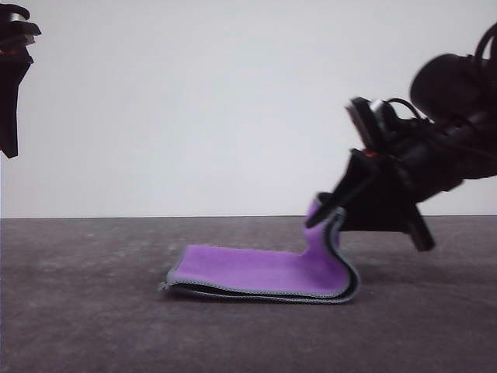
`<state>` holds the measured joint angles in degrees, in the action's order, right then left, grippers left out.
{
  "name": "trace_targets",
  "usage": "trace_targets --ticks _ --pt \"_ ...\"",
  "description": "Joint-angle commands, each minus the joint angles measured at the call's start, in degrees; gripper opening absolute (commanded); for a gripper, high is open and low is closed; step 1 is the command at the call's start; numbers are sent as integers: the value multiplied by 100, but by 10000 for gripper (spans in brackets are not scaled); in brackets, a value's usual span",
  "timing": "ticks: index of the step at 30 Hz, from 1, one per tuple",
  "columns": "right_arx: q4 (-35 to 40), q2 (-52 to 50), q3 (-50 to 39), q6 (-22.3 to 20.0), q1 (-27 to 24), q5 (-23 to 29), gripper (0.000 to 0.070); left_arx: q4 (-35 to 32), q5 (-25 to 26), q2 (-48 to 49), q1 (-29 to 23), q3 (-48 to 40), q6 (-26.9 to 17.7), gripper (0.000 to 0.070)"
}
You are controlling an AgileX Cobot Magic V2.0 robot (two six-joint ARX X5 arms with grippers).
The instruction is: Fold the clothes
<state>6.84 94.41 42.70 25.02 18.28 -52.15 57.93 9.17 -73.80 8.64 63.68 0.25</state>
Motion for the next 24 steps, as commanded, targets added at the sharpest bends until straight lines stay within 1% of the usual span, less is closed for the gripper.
trace_targets --ticks 1,4,6,13,19,24 --pt "138 122 92 344 127 49 0 -37 9 -26 11 39 50 364" --pt "286 177 177 508 350 181 0 -41 9 -26 11 39 48 364" --pt "393 269 257 630 502 183 0 -42 9 -26 11 39 48 364" --pt "434 675 709 759 1002 339 0 -52 9 -26 11 39 48 364" --pt "434 930 1075 873 1236 442 0 -50 9 -26 11 39 46 364" --pt "447 1012 1236 873 1357 500 0 -50 9 -26 11 39 46 364"
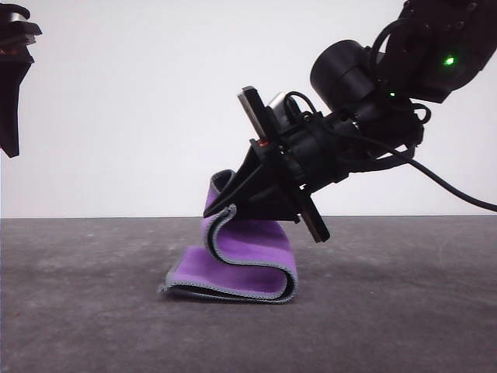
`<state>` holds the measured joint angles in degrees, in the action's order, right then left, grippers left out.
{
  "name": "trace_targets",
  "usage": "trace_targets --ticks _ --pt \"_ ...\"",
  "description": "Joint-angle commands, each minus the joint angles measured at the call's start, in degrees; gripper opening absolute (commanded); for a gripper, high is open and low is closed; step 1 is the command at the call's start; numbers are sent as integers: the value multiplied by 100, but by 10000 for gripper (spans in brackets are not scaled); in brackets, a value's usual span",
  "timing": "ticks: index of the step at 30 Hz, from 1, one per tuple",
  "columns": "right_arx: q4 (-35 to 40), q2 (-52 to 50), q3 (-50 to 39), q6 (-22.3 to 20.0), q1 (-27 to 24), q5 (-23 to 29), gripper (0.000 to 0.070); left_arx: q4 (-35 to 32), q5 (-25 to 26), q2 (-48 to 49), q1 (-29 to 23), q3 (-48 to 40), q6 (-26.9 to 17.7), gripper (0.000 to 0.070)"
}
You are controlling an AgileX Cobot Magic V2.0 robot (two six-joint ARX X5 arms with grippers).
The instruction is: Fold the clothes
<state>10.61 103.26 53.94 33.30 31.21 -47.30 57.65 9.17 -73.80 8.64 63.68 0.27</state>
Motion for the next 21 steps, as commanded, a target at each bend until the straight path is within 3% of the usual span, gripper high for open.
trace_targets --ticks 1,5,10,16,21 --pt "90 127 125 46 86 42 0 -22 9 -26 11 39 44 364" --pt "178 127 128 83 124 18 34 -22 9 -26 11 39 42 364" --pt "136 127 128 81 128 -89 300 -22 9 -26 11 39 44 364" --pt "135 127 128 62 128 -166 303 -22 9 -26 11 39 44 364" --pt "47 94 128 -265 72 -297 303 -21 9 -26 11 39 44 365"
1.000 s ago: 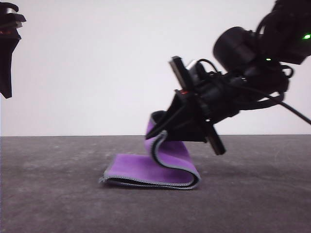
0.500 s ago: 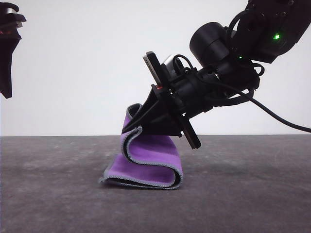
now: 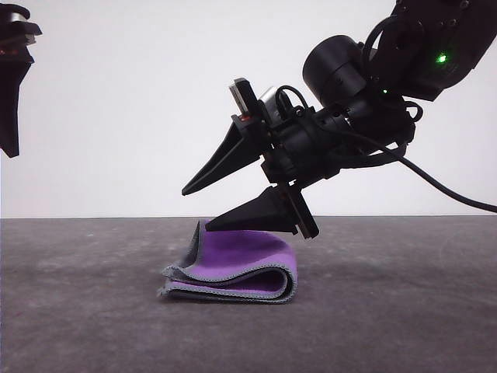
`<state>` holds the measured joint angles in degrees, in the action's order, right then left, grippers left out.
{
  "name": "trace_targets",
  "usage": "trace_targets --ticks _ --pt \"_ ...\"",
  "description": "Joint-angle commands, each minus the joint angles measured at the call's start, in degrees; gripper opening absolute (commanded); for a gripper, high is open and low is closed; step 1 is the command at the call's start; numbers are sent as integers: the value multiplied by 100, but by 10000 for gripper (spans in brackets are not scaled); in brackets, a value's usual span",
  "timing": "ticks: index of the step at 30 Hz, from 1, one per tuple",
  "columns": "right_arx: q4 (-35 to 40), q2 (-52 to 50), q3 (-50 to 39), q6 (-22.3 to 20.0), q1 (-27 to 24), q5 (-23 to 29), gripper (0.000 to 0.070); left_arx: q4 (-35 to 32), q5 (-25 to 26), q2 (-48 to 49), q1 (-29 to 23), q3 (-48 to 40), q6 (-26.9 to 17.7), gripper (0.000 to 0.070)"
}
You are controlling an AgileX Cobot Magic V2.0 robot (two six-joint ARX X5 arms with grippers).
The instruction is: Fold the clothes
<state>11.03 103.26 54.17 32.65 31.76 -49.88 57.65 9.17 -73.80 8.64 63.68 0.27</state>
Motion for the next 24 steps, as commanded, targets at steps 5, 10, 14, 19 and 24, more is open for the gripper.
trace_targets --ticks 5,10,14,19,24 --pt "-693 -279 105 -801 -255 75 302 -5 9 -26 11 39 42 364" --pt "-2303 -1105 105 -2011 -669 1089 303 -8 9 -26 5 39 35 364" --pt "-3510 -1984 103 -2781 -1030 2106 303 -22 9 -26 4 39 22 364" --pt "-4601 -3180 101 -3372 -1539 3278 303 -83 9 -26 -8 39 22 364" --pt "-5375 -4159 96 -3619 -2119 3538 303 -173 10 -26 -76 39 25 364"
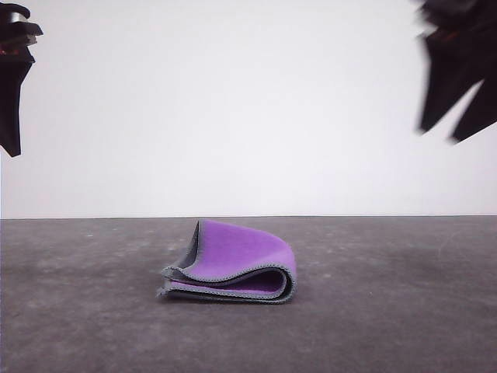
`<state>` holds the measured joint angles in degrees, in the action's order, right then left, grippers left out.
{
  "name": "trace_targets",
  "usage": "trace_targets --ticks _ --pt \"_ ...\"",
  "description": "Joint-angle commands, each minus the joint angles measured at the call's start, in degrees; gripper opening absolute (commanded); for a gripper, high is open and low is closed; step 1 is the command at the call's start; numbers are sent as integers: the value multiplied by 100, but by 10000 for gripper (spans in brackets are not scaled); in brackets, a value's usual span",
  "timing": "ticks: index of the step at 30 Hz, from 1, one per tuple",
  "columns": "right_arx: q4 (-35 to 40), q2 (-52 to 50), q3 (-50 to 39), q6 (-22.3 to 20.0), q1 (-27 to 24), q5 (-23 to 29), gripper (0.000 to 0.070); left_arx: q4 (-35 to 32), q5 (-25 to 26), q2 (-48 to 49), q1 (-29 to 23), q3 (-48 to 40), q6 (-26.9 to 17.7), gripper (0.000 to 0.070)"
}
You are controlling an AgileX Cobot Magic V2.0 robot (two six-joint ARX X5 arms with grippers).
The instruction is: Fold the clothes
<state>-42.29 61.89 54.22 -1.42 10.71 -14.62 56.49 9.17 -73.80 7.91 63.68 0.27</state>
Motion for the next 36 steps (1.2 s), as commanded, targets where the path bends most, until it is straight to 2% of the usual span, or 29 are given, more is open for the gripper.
trace_targets --ticks 1,7,13,14,15,16,17,18,22,25,36 --pt "-179 -198 92 -227 -136 30 303 -76 13 -26 -7 39 26 364" --pt "-512 -918 90 -246 -602 41 303 -83 37 -26 -8 39 27 364" --pt "-662 -1078 88 -243 -729 91 298 -79 222 -26 -8 39 29 363" --pt "-707 -1071 86 -243 -728 99 255 -76 256 -26 -8 39 26 344" --pt "-755 -1066 85 -246 -727 106 172 -73 285 -26 -8 39 21 291" --pt "-802 -1066 85 -253 -725 109 29 -70 301 -26 -8 39 9 176" --pt "-824 -1068 85 -262 -725 111 6 -68 312 -26 -6 39 -36 68" --pt "-833 -1069 85 -268 -725 113 10 -70 322 -26 -5 39 -70 2" --pt "-773 -1066 85 -264 -725 119 10 -90 330 -26 -7 39 -60 11" --pt "-809 -1068 85 -57 -725 112 10 -46 330 -26 -8 39 185 16" --pt "-652 -1069 85 -49 -721 114 10 -130 330 -26 -7 39 197 16"
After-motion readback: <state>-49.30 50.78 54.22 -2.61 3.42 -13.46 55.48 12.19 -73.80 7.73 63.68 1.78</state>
